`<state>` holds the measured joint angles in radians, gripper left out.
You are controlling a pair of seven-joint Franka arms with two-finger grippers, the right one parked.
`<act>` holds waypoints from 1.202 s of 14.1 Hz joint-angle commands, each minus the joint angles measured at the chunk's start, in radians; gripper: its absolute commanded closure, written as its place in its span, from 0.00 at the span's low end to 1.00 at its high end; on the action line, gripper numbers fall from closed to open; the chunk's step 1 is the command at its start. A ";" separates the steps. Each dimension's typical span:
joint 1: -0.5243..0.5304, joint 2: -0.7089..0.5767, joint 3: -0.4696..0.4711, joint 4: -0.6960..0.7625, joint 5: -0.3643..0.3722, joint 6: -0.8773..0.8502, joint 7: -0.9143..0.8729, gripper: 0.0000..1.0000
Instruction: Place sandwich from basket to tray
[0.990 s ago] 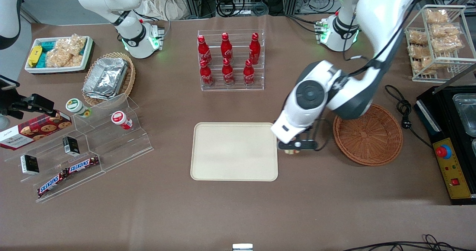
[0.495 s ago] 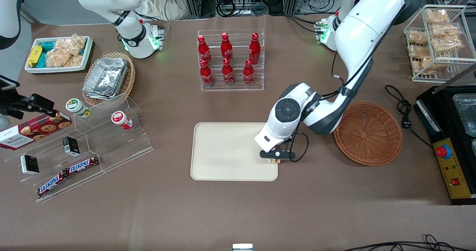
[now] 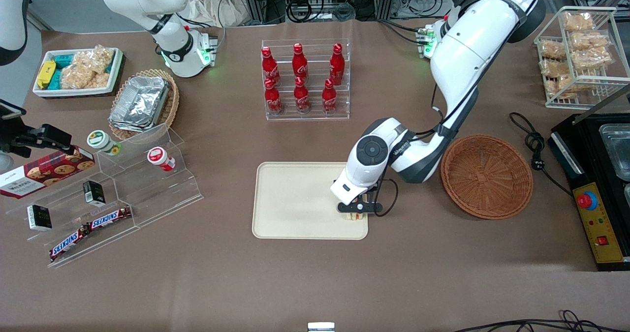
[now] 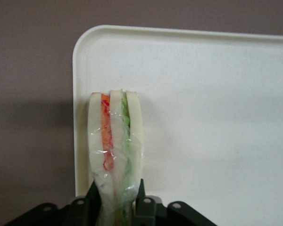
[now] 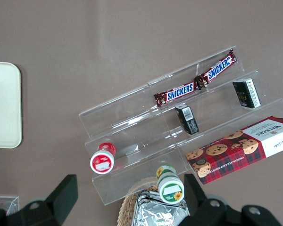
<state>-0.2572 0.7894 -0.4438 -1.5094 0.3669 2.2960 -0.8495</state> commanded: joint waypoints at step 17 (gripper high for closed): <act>0.252 -0.593 0.013 0.041 -0.057 -0.780 0.446 0.01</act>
<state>-0.0377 0.2396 -0.4245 -1.4540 0.3273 1.5422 -0.4306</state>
